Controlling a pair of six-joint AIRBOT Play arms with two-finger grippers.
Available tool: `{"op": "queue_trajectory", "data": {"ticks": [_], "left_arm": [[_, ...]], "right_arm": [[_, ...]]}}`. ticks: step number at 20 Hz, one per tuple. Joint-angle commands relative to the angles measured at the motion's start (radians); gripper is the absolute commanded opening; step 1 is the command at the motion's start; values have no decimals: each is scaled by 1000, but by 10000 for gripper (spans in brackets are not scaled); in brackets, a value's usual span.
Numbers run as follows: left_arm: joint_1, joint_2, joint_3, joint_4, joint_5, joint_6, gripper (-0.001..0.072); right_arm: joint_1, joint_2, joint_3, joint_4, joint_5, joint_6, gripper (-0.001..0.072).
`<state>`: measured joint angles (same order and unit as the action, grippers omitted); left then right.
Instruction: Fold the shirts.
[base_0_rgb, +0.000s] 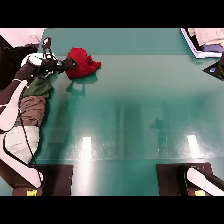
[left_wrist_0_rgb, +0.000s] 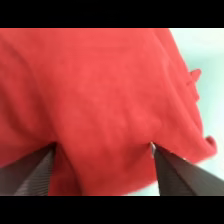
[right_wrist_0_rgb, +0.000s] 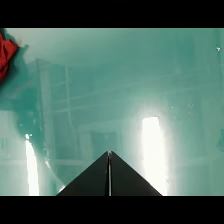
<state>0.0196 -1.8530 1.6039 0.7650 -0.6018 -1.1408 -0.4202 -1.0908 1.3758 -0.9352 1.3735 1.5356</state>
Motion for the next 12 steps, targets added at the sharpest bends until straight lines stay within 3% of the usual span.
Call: {"op": "queue_trajectory", "data": {"ticks": [1,2,3,8,12], "left_arm": [[-13,-31,36,-22,3,12,326],[-13,-30,58,-25,-20,16,83],[-13,-30,93,-26,-68,16,24],[-20,-19,552,-60,-536,79,22],[-60,227,534,-300,-648,187,22]], "right_arm": [[0,0,0,0,6,0,21],[0,1,0,0,6,0,22],[0,1,0,1,6,0,21],[1,2,113,2,13,0,21],[0,1,283,2,45,0,21]]}}
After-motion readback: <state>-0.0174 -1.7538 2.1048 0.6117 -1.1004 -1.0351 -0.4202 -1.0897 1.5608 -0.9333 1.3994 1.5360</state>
